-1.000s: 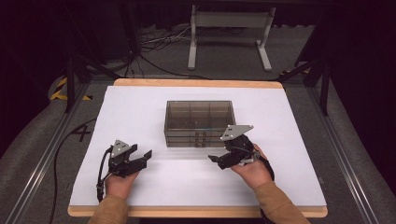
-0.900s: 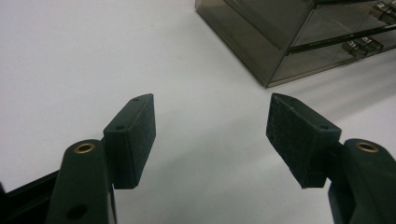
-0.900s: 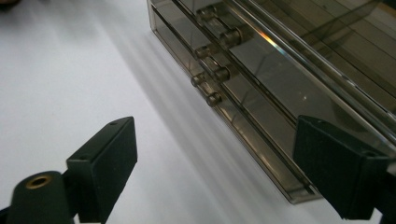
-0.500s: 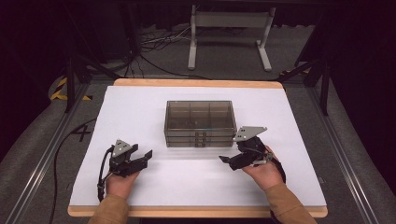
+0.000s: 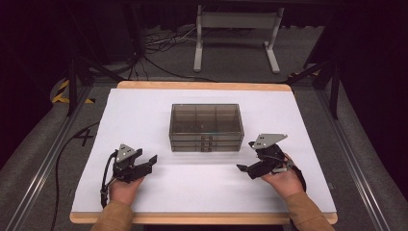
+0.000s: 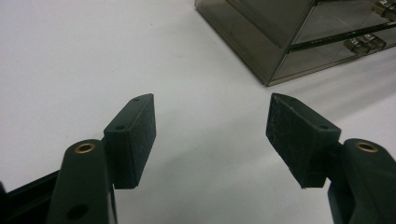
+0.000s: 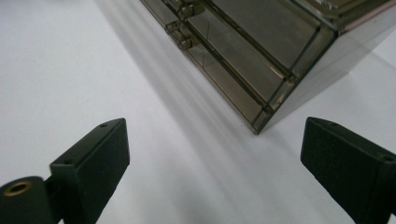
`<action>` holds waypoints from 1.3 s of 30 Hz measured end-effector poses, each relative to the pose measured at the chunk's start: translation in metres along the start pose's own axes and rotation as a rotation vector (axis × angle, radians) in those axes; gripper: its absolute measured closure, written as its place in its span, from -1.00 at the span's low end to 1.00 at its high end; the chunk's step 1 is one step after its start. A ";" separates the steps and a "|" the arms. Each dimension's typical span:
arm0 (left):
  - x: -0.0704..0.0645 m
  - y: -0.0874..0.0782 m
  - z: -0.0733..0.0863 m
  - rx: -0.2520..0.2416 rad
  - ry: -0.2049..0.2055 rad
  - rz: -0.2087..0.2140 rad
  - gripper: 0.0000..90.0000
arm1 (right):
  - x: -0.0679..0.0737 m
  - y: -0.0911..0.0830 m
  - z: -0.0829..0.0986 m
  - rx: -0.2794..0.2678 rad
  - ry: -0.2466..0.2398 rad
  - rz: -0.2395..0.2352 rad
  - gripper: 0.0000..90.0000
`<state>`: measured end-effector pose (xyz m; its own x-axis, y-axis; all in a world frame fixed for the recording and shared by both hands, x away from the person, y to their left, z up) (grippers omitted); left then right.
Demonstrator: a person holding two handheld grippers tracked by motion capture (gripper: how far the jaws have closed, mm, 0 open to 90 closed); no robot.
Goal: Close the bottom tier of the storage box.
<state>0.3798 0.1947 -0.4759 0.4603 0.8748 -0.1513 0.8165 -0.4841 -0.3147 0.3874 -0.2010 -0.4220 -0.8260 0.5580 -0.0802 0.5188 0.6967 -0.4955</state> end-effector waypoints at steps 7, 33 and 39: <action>0.000 0.000 0.000 -0.002 0.001 -0.002 -0.25 | -0.005 -0.004 0.015 -0.016 0.012 -0.001 -0.86; -0.001 0.001 0.000 0.003 0.005 -0.004 -0.25 | -0.011 -0.003 0.062 0.013 0.077 0.094 -0.88; -0.001 0.001 0.000 0.002 0.005 -0.004 -0.25 | -0.010 -0.002 0.064 0.029 0.081 0.107 -0.88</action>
<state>0.3798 0.1935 -0.4762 0.4591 0.8764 -0.1453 0.8174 -0.4807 -0.3174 0.3808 -0.2371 -0.4753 -0.7450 0.6639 -0.0649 0.5957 0.6184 -0.5125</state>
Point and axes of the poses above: each handheld gripper's, and its own axes: y roughly forward along the jaws, z roughly out of its underside, x roughly to its left, the point moved 4 cm from there along y, roughly forward along the jaws, and after that the axes turned 14 degrees about -x, right-handed, at the moved point
